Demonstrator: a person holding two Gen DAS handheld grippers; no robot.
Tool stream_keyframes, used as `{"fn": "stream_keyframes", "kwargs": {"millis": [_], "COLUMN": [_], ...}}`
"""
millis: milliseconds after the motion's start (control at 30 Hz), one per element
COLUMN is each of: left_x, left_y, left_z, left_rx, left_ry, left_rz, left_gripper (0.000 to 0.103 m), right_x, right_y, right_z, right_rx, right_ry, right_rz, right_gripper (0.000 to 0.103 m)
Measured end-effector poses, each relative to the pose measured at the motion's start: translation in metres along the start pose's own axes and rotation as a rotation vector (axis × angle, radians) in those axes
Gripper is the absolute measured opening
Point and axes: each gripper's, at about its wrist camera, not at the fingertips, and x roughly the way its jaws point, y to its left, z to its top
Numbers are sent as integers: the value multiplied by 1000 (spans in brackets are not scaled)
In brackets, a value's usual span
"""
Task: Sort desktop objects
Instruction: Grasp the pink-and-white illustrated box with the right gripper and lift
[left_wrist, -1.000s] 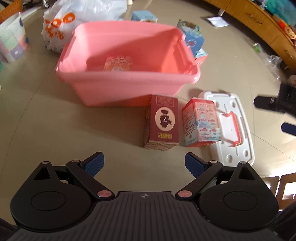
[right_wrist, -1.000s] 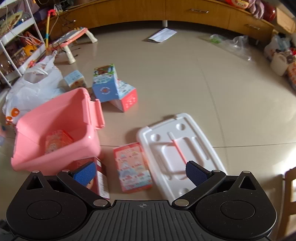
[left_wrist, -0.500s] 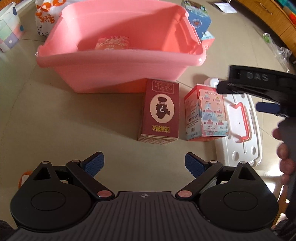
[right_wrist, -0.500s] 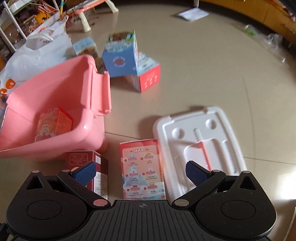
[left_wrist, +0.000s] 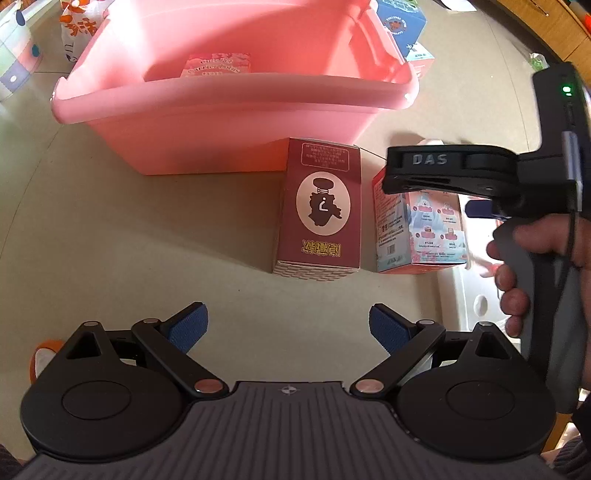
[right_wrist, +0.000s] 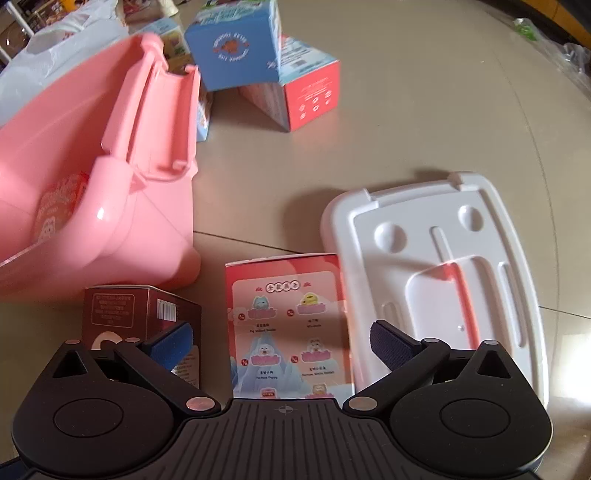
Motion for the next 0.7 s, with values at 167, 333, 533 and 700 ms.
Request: {"fn": "stream_keyframes", "kwargs": {"millis": [167, 333, 533, 700], "left_x": [5, 6, 3, -5], "left_y": [0, 1, 3, 7], "left_z": [-1, -3, -7, -7], "left_rx": [-2, 1, 21, 20], "left_ry": [18, 25, 20, -1], "left_rz": [15, 16, 39, 60], "left_gripper": [97, 97, 97, 97], "right_x": [15, 19, 12, -7], "right_y": [7, 8, 11, 19], "right_z": [-1, -4, -8, -15], "right_rx": [-45, -69, -36, -56], "right_ry": [33, 22, 26, 11], "right_rz": [-28, -37, -15, -25], "right_gripper": [72, 68, 67, 67]}}
